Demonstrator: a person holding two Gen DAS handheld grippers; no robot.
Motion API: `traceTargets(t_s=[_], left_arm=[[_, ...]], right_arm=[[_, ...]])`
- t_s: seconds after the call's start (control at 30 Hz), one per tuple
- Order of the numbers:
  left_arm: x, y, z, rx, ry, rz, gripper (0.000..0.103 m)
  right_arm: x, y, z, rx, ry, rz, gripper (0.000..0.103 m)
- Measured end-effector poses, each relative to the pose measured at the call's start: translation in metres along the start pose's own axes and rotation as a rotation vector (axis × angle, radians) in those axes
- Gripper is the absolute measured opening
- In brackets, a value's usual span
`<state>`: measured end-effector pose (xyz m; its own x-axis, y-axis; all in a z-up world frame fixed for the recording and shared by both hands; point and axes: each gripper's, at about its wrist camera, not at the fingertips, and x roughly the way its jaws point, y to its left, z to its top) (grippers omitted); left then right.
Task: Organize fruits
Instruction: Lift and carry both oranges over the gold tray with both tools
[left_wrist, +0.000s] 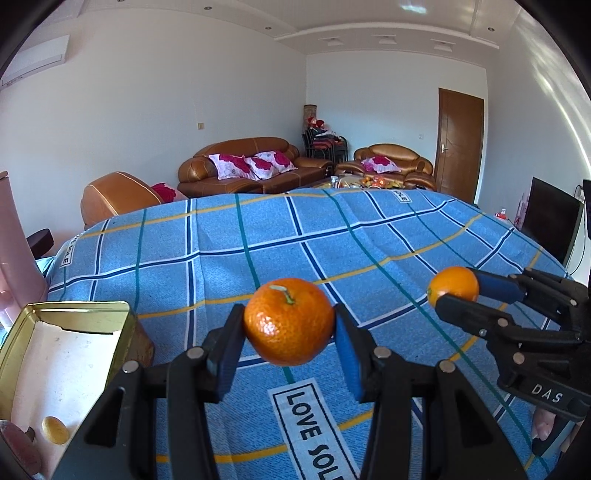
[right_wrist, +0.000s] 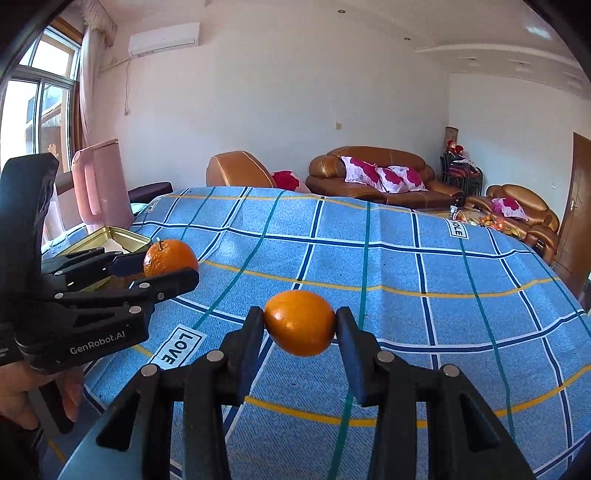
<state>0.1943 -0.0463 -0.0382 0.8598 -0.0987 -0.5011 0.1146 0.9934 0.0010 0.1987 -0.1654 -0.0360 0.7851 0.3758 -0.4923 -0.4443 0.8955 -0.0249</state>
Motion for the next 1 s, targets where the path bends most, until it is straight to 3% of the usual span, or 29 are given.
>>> traceTargets(t_s=[0.43,1.0], left_arm=[[-0.021,-0.003,-0.002,0.015,-0.101,0.018,0.048],[-0.044,-0.003,-0.01,0.009,-0.158,0.03,0.048]], right_arm=[[-0.016,0.0,-0.003,-0.006,-0.078,-0.009,0.042],[-0.031,0.004,-0.006,-0.022,-0.161,-0.012,0.042]])
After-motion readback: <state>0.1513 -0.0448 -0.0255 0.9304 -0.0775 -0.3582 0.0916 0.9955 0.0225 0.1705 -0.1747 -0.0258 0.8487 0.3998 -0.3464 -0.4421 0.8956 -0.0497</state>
